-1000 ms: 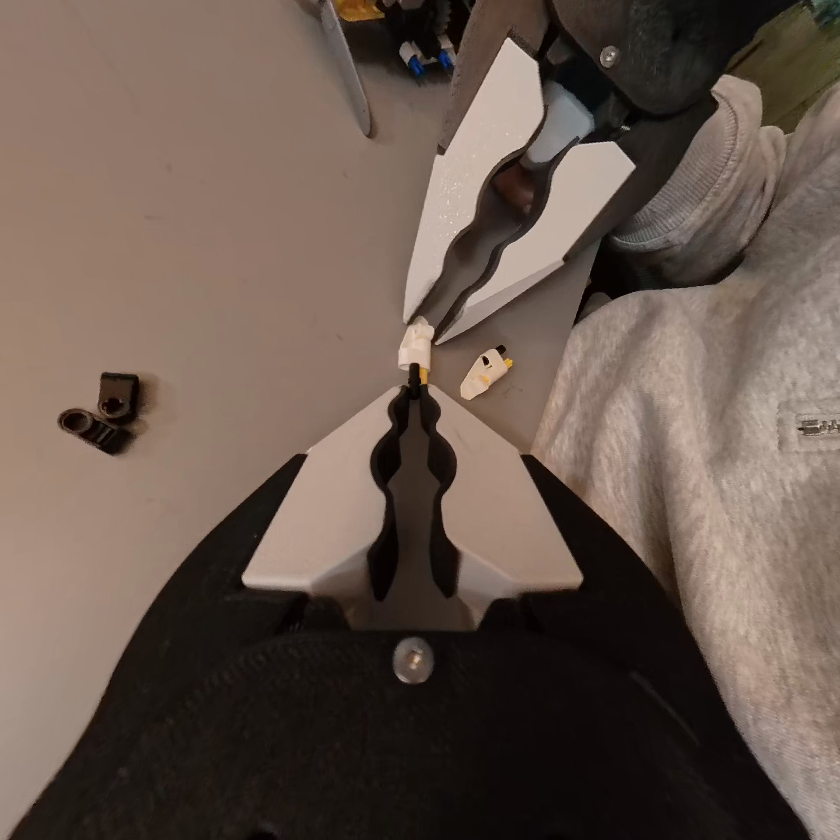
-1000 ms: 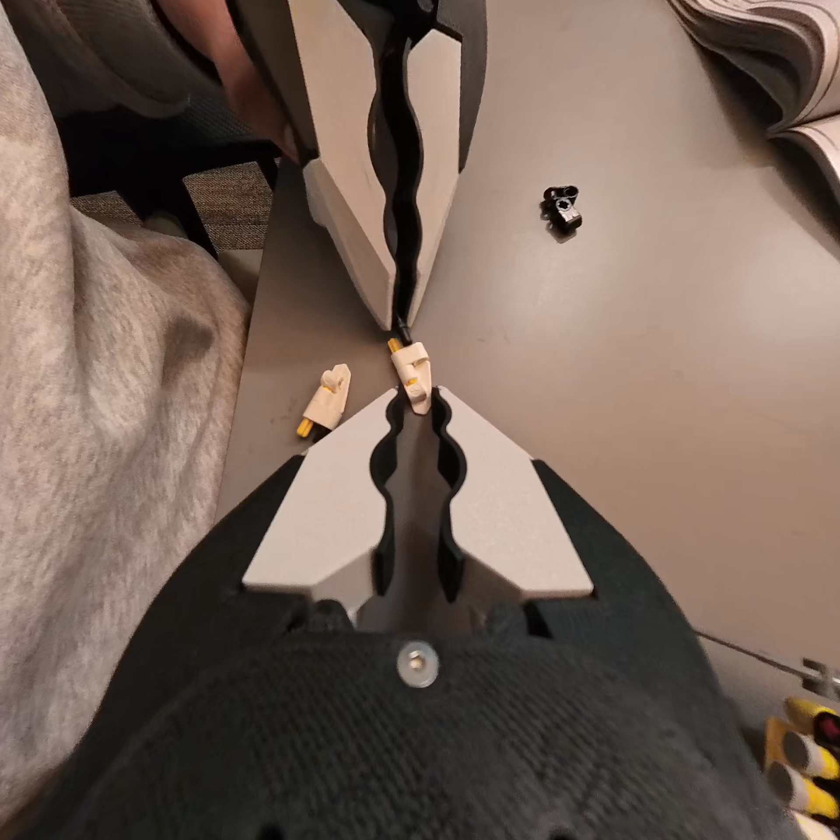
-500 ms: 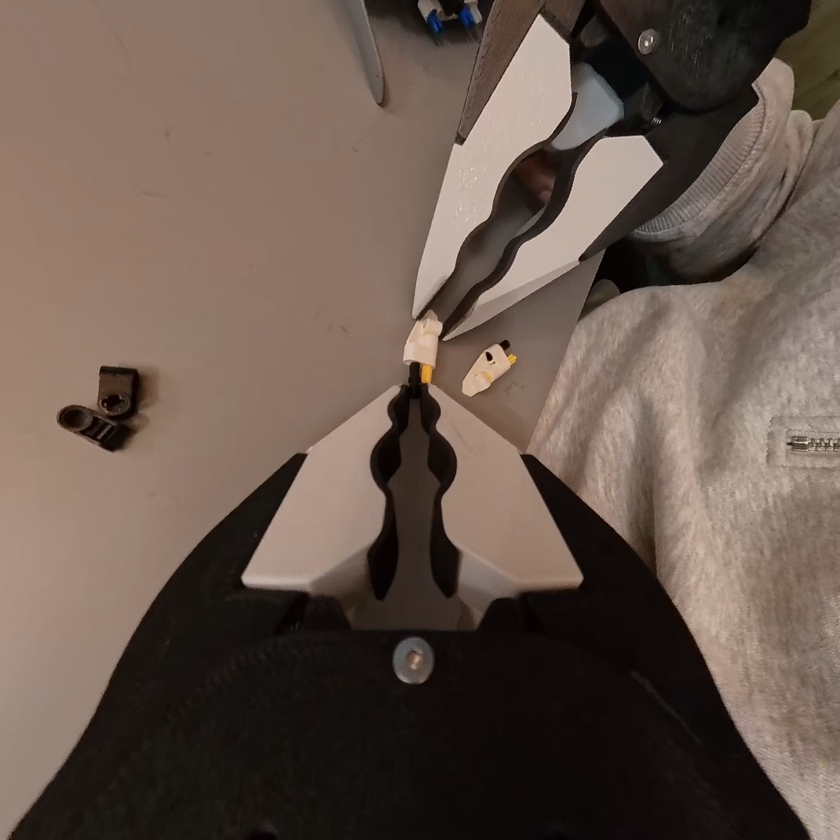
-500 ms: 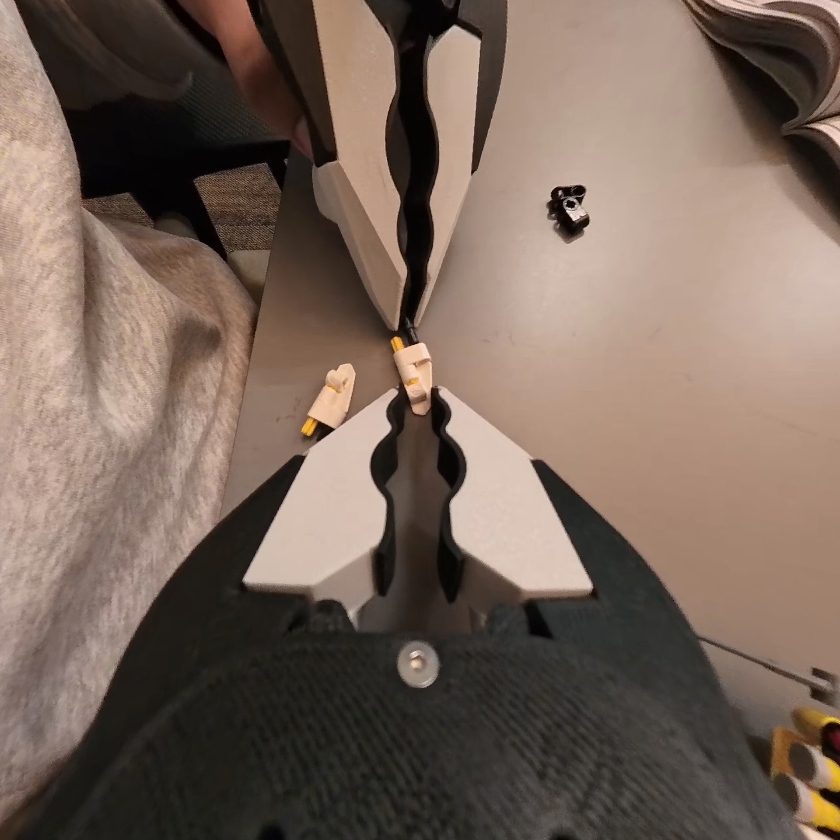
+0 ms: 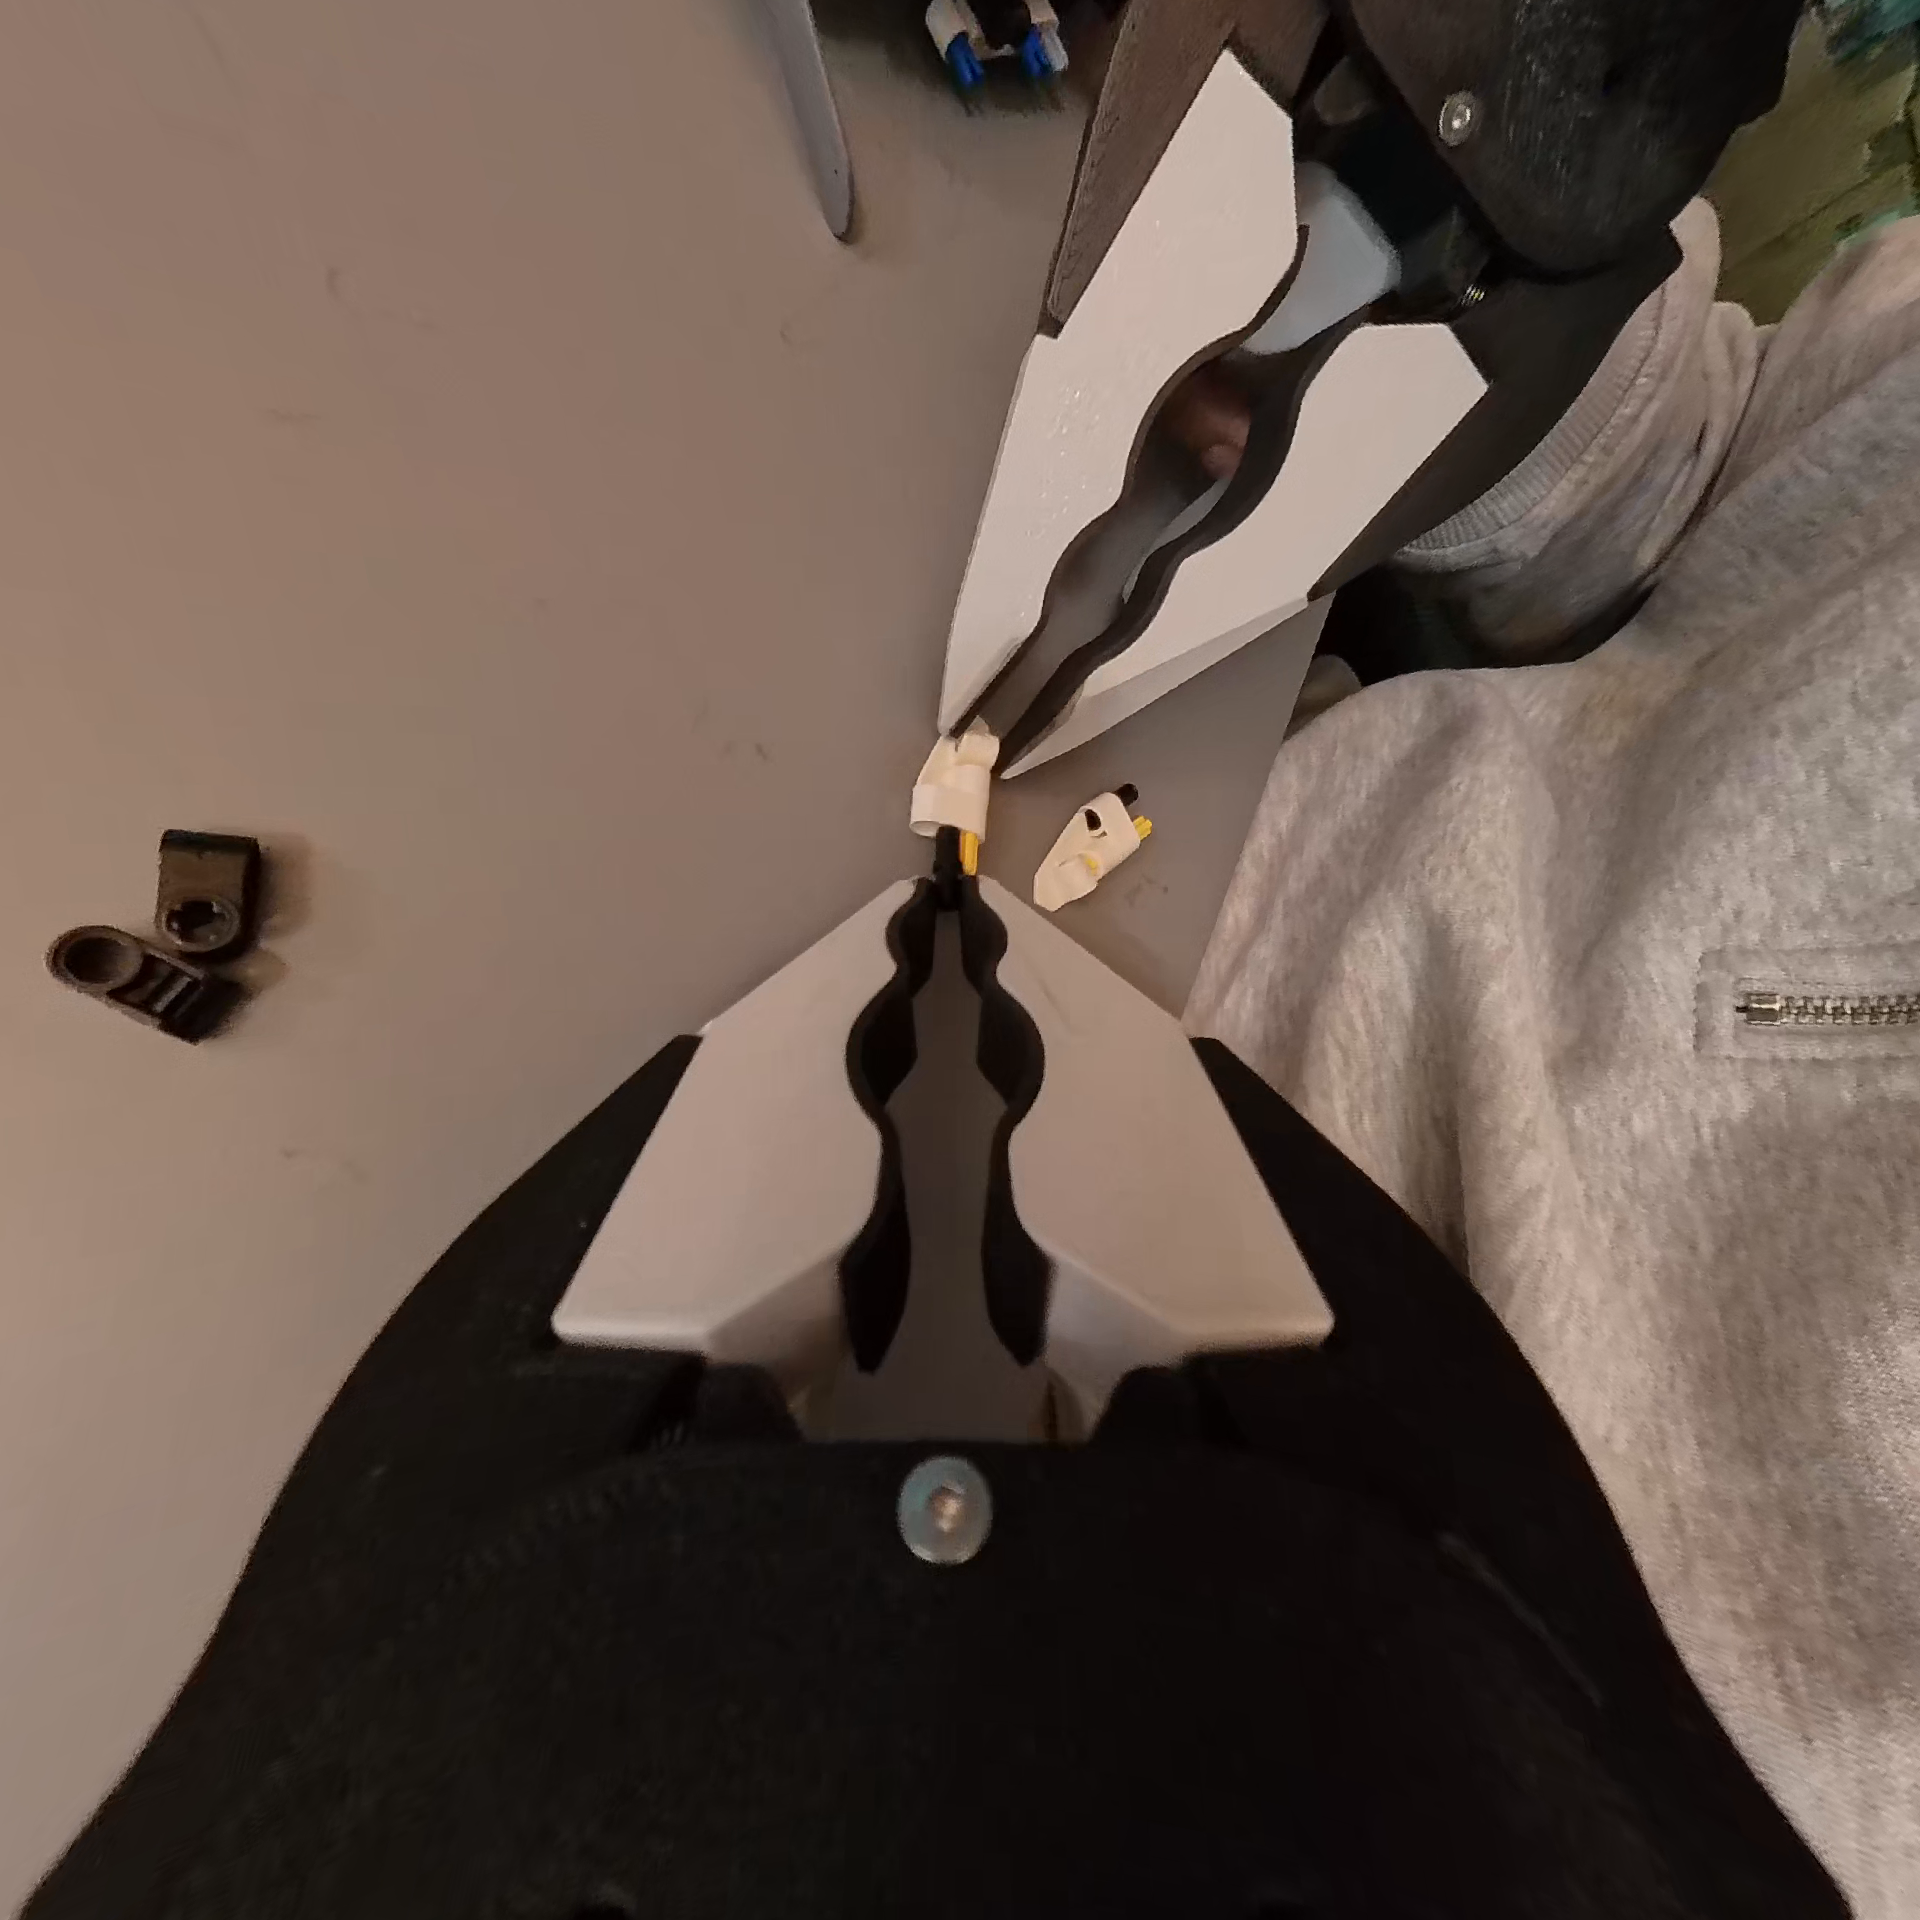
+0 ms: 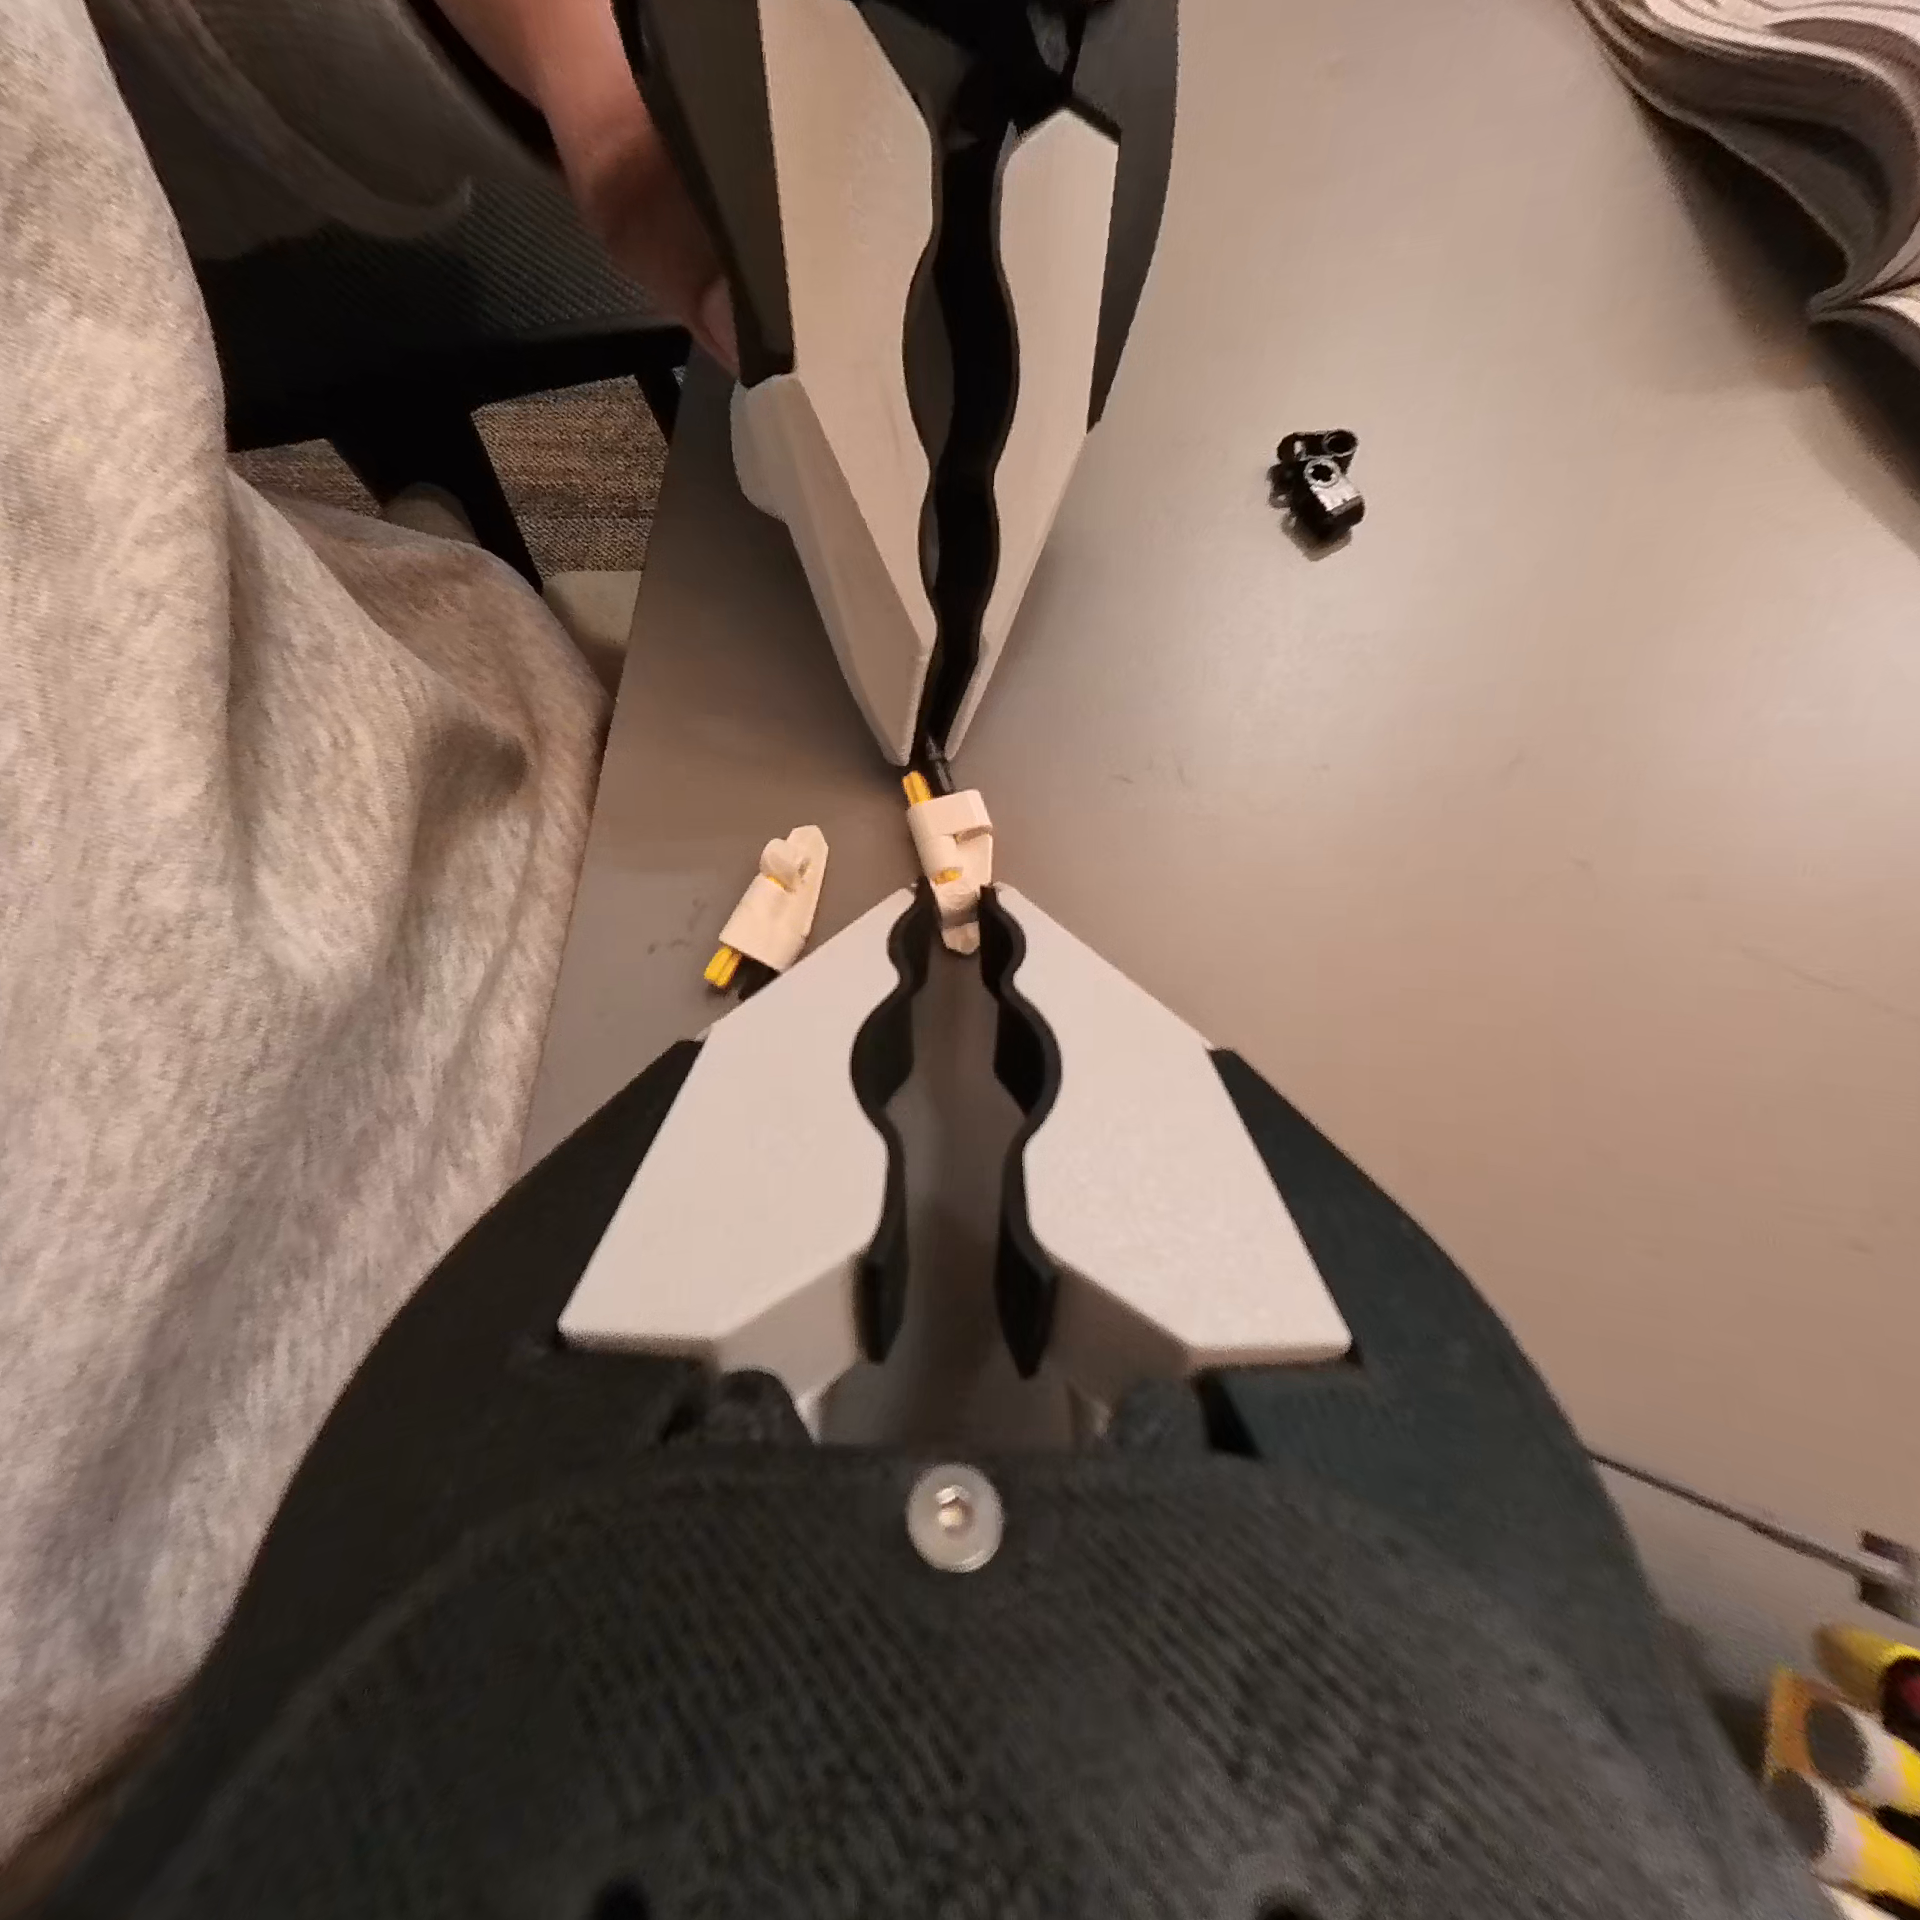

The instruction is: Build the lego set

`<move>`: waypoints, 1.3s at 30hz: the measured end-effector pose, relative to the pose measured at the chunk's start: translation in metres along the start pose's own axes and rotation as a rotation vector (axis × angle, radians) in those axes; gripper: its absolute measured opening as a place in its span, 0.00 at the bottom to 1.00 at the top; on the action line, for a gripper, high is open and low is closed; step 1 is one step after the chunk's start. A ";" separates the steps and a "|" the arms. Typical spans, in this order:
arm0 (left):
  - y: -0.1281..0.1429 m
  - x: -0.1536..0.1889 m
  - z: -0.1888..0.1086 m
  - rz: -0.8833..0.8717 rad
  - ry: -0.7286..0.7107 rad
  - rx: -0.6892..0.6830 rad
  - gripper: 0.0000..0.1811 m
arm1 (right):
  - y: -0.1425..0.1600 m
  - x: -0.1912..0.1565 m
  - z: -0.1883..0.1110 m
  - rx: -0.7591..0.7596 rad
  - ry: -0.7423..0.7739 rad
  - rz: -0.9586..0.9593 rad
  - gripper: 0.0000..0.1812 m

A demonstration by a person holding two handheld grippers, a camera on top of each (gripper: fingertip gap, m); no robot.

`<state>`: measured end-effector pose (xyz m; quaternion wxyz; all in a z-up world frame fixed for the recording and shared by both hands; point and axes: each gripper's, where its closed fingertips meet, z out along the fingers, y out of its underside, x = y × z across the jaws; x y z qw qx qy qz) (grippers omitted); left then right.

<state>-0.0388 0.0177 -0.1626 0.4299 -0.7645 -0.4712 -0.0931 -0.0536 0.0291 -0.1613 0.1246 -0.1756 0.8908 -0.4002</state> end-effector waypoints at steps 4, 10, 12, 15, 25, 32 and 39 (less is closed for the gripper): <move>0.000 0.000 0.000 -0.009 0.014 0.006 0.01 | 0.000 -0.002 0.000 -0.001 -0.001 -0.013 0.06; 0.000 0.001 0.001 -0.002 0.023 0.004 0.01 | -0.004 -0.002 0.002 0.010 -0.012 -0.015 0.15; 0.000 0.002 0.001 0.001 0.032 0.004 0.01 | -0.003 -0.002 0.004 -0.009 -0.017 -0.023 0.16; 0.000 0.002 0.002 0.005 0.037 0.006 0.01 | -0.005 -0.002 0.008 -0.028 -0.024 -0.049 0.14; -0.004 -0.001 -0.009 -0.013 0.049 0.054 0.01 | -0.014 -0.001 0.004 0.035 -0.026 -0.050 0.07; -0.022 0.019 -0.030 0.004 0.085 0.132 0.01 | -0.046 -0.004 -0.035 0.330 -0.046 -0.046 0.07; -0.028 0.026 -0.026 -0.038 0.111 0.137 0.01 | -0.039 -0.005 -0.028 0.252 0.009 -0.129 0.07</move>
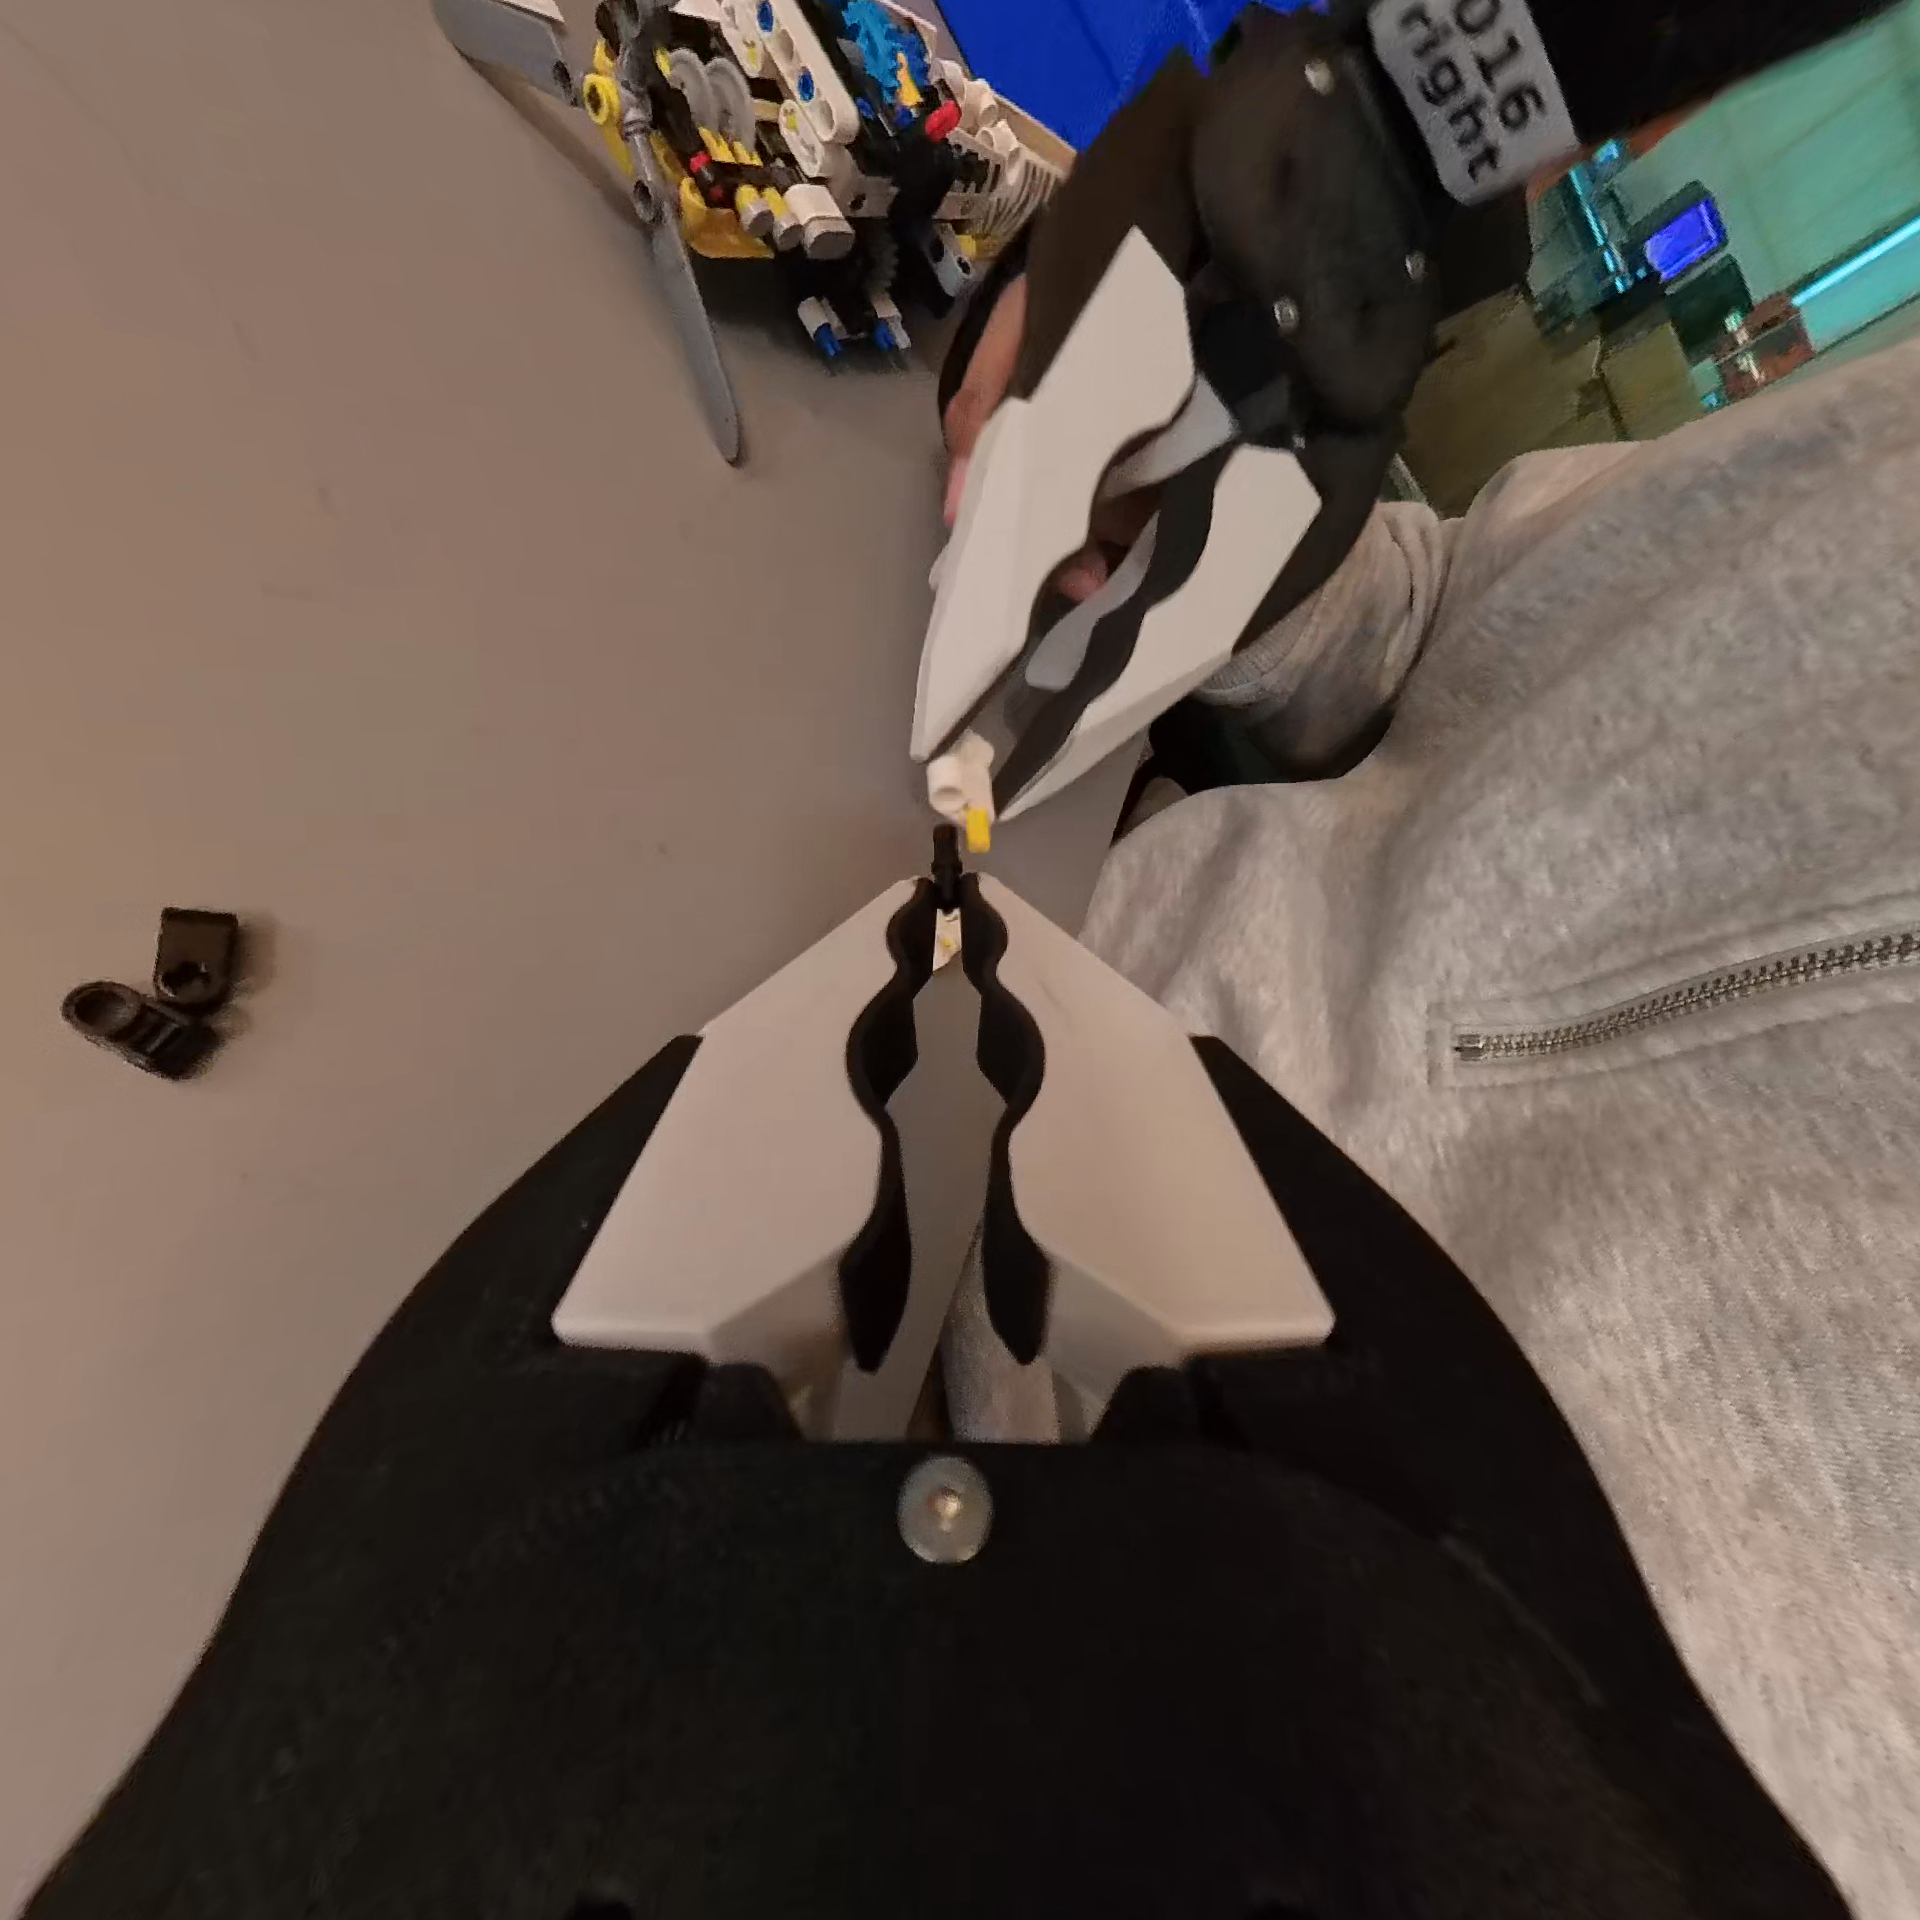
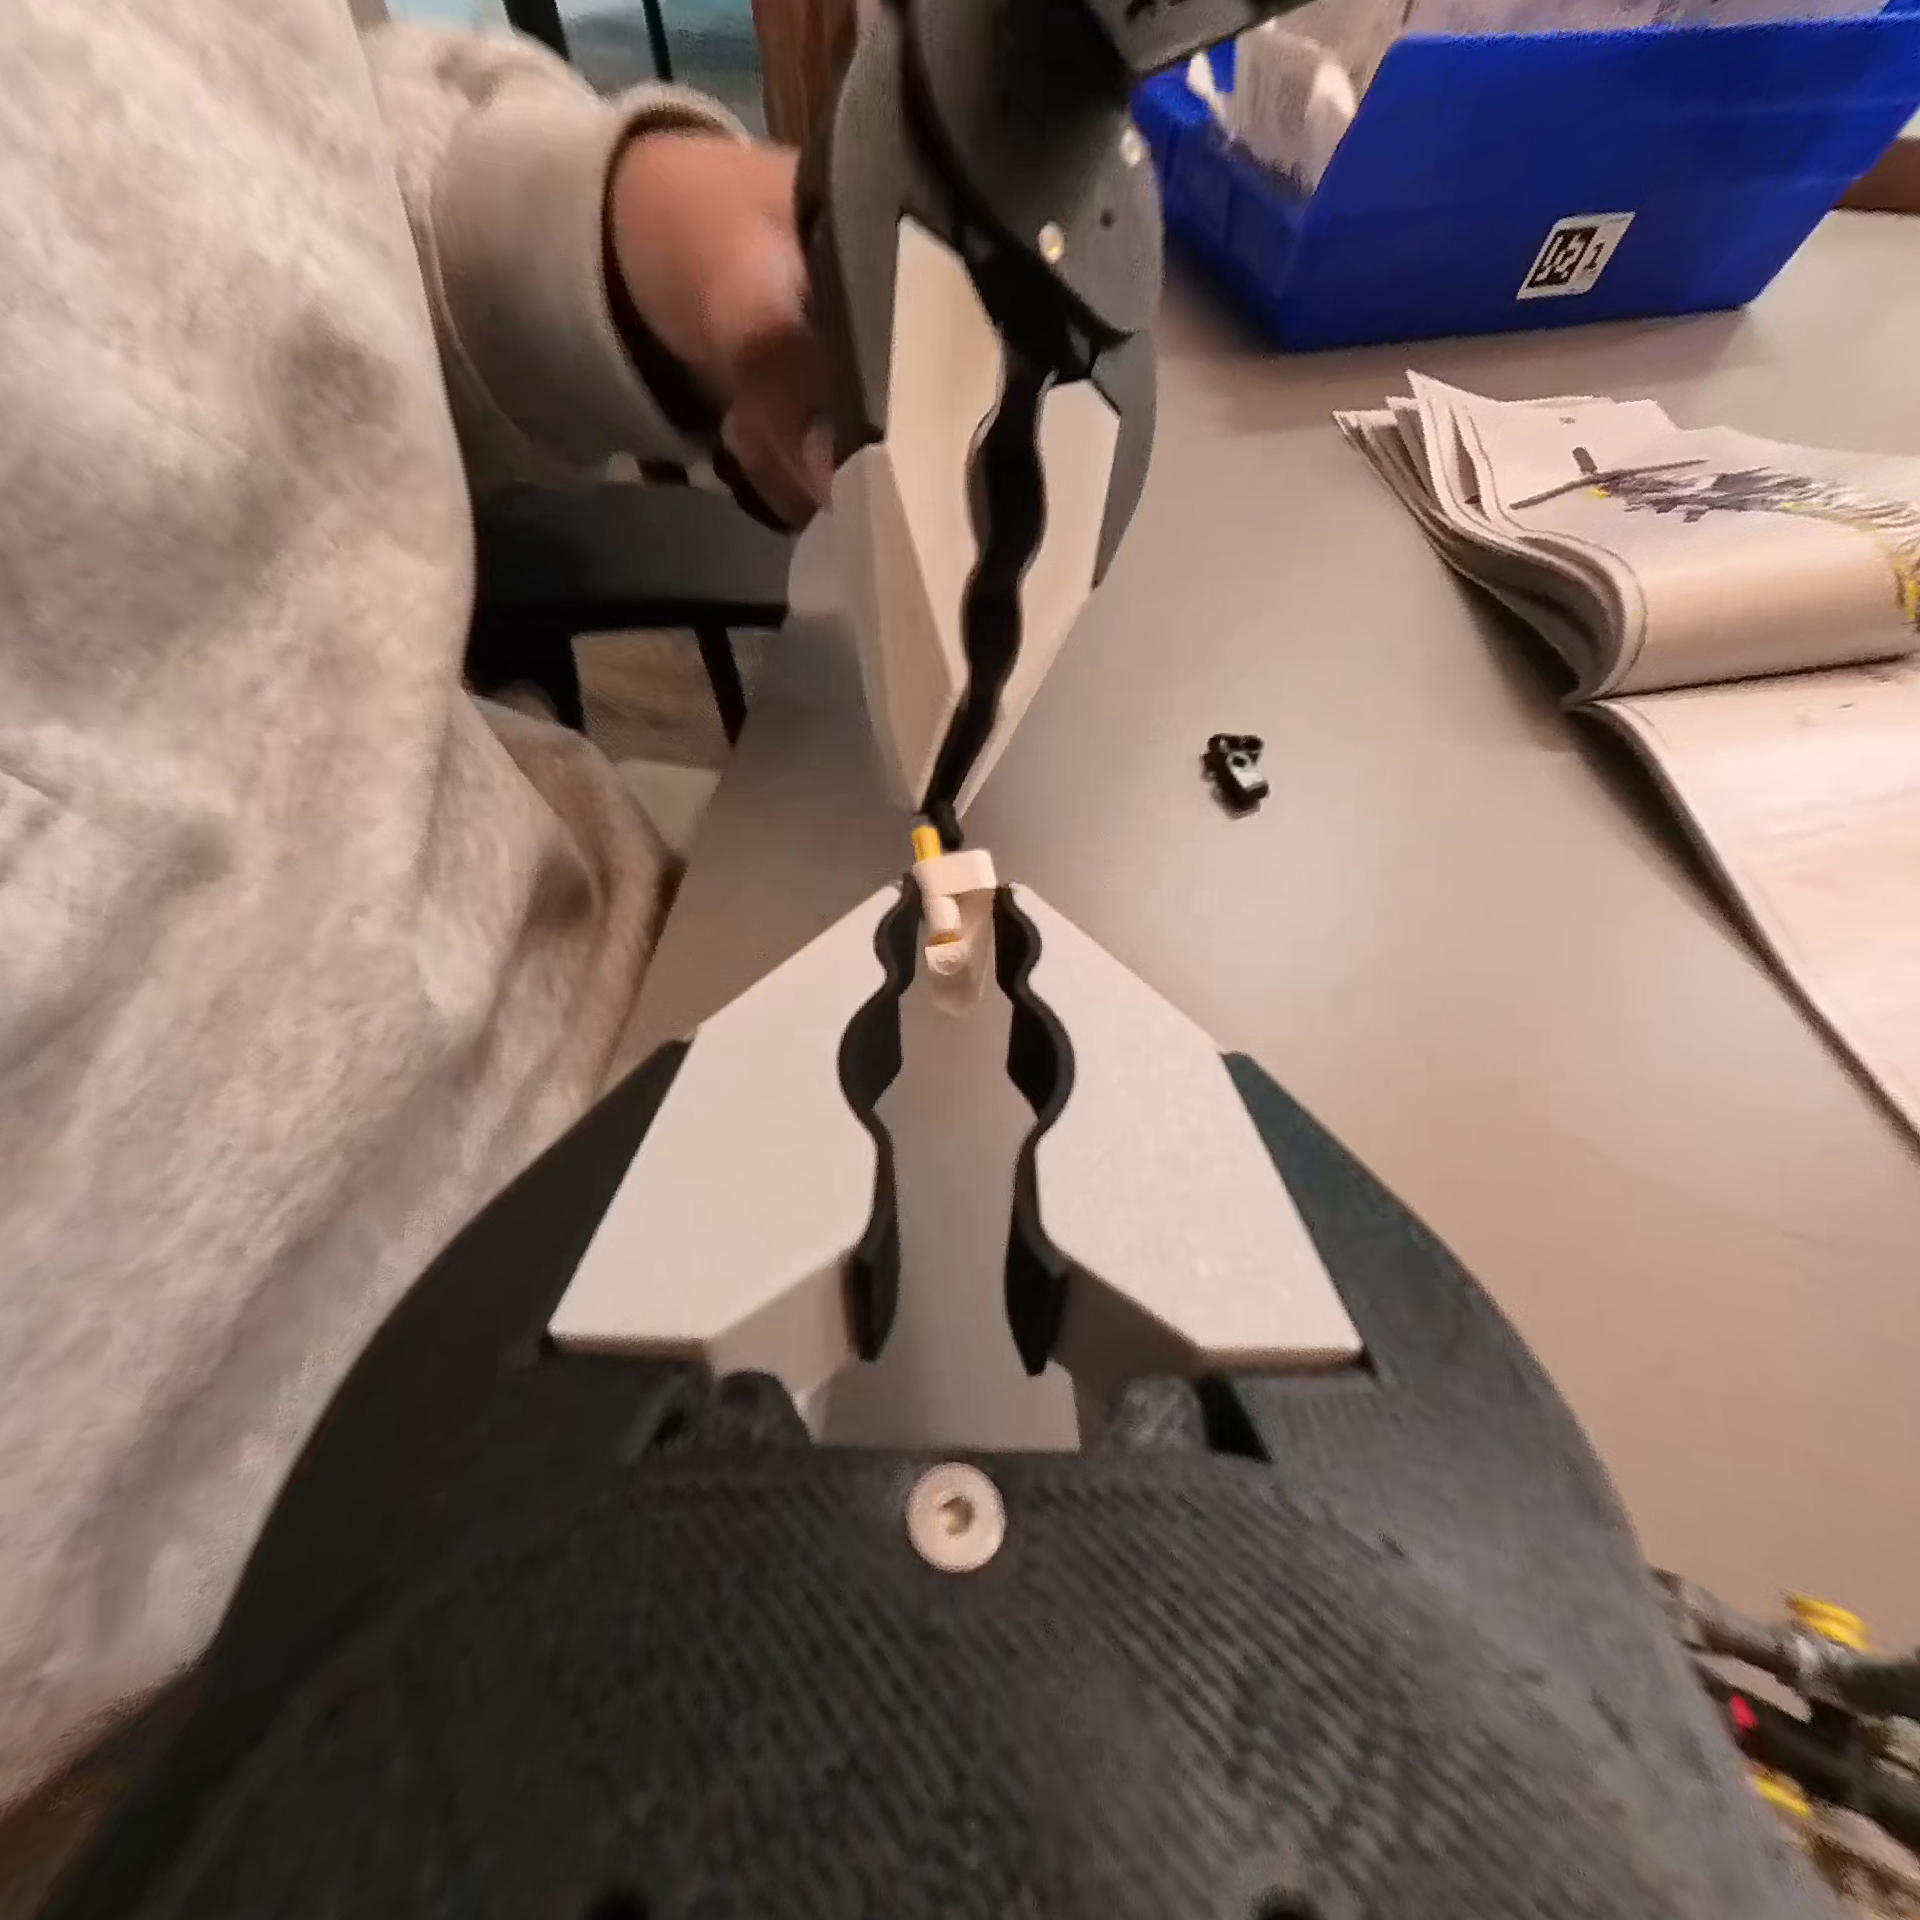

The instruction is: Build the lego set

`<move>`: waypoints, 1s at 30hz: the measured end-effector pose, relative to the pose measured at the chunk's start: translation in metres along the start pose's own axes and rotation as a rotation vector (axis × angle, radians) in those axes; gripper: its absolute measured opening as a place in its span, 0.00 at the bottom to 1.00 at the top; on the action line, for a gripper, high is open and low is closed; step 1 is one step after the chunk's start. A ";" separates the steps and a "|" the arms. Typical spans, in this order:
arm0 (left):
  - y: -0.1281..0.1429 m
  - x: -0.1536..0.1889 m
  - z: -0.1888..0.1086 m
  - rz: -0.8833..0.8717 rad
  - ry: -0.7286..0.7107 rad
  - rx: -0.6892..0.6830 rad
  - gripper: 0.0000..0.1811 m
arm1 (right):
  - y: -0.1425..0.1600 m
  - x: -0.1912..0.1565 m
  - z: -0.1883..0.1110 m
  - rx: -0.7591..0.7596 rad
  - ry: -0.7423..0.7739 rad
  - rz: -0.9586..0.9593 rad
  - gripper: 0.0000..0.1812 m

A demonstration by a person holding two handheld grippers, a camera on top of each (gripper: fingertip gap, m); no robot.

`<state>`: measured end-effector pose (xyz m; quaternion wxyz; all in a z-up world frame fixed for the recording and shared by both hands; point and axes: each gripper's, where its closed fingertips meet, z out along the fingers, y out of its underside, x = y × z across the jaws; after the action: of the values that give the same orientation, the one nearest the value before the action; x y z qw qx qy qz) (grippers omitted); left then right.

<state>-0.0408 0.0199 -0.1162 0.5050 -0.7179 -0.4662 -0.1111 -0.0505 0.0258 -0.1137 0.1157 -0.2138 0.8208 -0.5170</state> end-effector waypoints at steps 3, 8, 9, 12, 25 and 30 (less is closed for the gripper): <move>0.003 -0.003 0.002 -0.034 0.006 -0.017 0.01 | 0.003 -0.003 0.005 -0.045 0.051 -0.103 0.07; 0.007 -0.004 0.005 -0.055 0.013 -0.045 0.01 | 0.006 -0.003 0.006 -0.075 0.074 -0.156 0.07; 0.007 -0.004 0.005 -0.060 0.014 -0.044 0.01 | 0.007 -0.003 0.007 -0.082 0.076 -0.167 0.07; 0.007 -0.006 0.007 -0.066 0.008 -0.055 0.01 | 0.010 -0.004 0.008 -0.100 0.085 -0.203 0.06; 0.010 -0.006 0.013 -0.093 0.034 -0.079 0.01 | 0.017 -0.004 0.009 -0.143 0.104 -0.249 0.07; 0.011 -0.007 0.013 -0.103 0.041 -0.076 0.01 | 0.017 -0.004 0.010 -0.140 0.104 -0.245 0.07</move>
<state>-0.0403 0.0264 -0.1331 0.4803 -0.7093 -0.4874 -0.1695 -0.0465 0.0266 -0.1336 -0.0062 -0.2929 0.8274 -0.4791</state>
